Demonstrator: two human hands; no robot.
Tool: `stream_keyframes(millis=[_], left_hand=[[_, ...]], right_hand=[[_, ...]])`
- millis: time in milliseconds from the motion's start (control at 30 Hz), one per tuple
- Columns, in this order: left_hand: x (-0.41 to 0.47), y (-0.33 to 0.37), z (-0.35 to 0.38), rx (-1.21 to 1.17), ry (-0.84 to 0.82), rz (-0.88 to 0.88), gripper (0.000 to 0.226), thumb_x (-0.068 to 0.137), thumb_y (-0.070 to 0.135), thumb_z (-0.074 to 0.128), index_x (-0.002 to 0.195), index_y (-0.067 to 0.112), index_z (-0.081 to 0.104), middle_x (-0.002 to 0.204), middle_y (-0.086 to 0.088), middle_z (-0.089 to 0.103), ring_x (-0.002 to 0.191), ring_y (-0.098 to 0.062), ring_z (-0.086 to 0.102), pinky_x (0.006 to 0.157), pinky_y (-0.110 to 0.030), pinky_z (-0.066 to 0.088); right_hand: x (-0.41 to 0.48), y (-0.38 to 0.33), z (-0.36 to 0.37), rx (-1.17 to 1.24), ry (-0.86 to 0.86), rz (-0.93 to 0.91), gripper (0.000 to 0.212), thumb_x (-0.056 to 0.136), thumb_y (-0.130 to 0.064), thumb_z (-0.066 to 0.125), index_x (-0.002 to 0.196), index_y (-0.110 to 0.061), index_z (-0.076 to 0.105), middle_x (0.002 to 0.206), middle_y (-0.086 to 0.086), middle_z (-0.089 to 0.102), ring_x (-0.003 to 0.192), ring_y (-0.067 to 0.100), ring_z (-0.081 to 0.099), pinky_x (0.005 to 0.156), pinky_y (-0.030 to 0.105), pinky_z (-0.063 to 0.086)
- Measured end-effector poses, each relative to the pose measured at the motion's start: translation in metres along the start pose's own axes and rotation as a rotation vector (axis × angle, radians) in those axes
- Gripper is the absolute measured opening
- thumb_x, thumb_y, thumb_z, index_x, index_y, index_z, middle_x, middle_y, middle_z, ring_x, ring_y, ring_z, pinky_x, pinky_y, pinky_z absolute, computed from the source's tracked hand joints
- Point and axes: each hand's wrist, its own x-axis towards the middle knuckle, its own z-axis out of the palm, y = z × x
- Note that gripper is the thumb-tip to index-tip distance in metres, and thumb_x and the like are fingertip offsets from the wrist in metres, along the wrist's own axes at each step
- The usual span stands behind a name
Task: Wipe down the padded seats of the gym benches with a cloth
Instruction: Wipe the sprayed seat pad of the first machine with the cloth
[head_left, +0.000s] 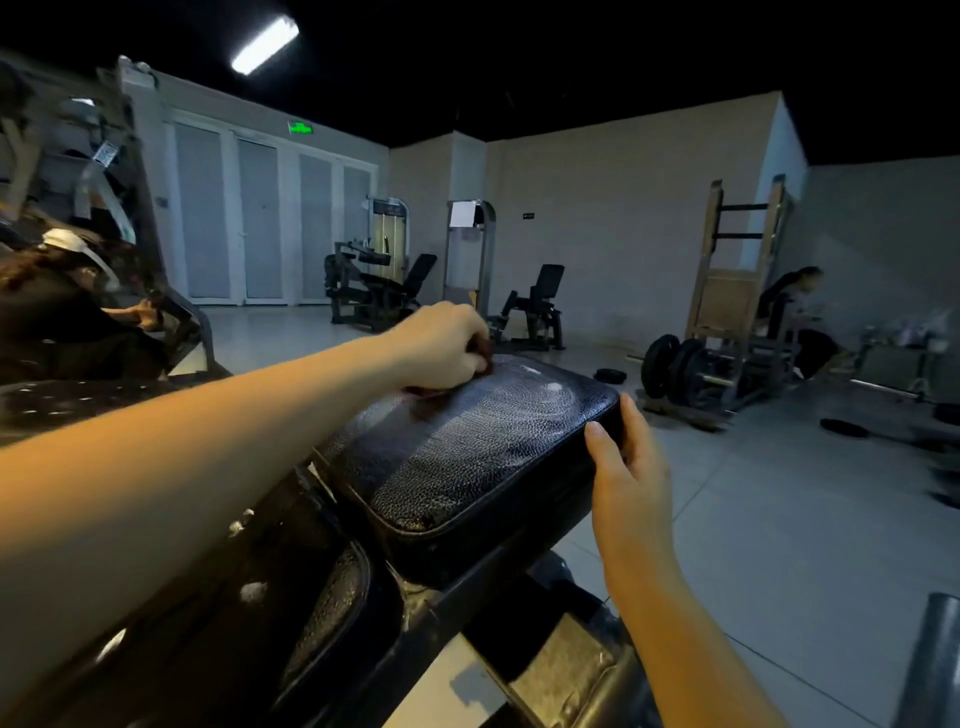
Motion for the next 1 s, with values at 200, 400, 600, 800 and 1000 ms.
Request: stream_keyframes(millis=[200, 400, 600, 800, 1000], left_hand=[[-0.013, 0.043, 0.005, -0.133, -0.048, 0.235, 0.011, 0.095, 0.025, 0.068, 0.102, 0.018, 0.072, 0.092, 0.009, 0.068, 0.086, -0.009, 0.063, 0.08, -0.03, 0.051], [0.005, 0.0, 0.0, 0.051, -0.032, 0.027, 0.011, 0.094, 0.025, 0.064, 0.098, 0.016, 0.069, 0.1, -0.003, 0.069, 0.094, -0.027, 0.064, 0.088, -0.043, 0.053], [-0.024, 0.055, 0.007, -0.216, -0.058, 0.265, 0.013, 0.096, 0.024, 0.067, 0.108, 0.021, 0.072, 0.101, 0.008, 0.07, 0.094, -0.008, 0.065, 0.086, -0.027, 0.052], [-0.004, -0.021, 0.002, 0.024, -0.006, -0.01, 0.017, 0.095, 0.024, 0.066, 0.111, 0.017, 0.072, 0.104, 0.001, 0.069, 0.098, -0.024, 0.065, 0.084, -0.033, 0.046], [0.009, 0.056, 0.021, -0.242, 0.057, 0.173, 0.009, 0.094, 0.025, 0.068, 0.101, 0.019, 0.071, 0.096, 0.004, 0.069, 0.093, -0.018, 0.065, 0.085, -0.037, 0.052]], right_hand=[[-0.001, -0.002, -0.002, 0.023, -0.022, 0.01, 0.05, 0.104, -0.025, 0.055, 0.152, -0.03, 0.044, 0.138, -0.012, 0.058, 0.128, 0.006, 0.054, 0.111, 0.042, 0.046], [0.001, 0.001, -0.001, 0.02, -0.007, -0.003, 0.05, 0.104, -0.026, 0.056, 0.152, -0.031, 0.045, 0.138, -0.013, 0.058, 0.128, 0.005, 0.055, 0.113, 0.043, 0.045], [0.001, -0.002, -0.002, 0.034, -0.014, 0.021, 0.049, 0.104, -0.025, 0.056, 0.151, -0.032, 0.045, 0.134, -0.011, 0.06, 0.123, 0.006, 0.058, 0.107, 0.041, 0.049], [0.0, -0.001, 0.0, 0.004, -0.009, -0.009, 0.051, 0.104, -0.027, 0.055, 0.153, -0.031, 0.043, 0.137, -0.014, 0.058, 0.127, 0.003, 0.054, 0.113, 0.039, 0.044], [-0.004, -0.009, -0.002, 0.036, -0.023, 0.014, 0.046, 0.105, -0.024, 0.054, 0.149, -0.035, 0.046, 0.127, -0.018, 0.059, 0.116, -0.003, 0.058, 0.101, 0.027, 0.051]])
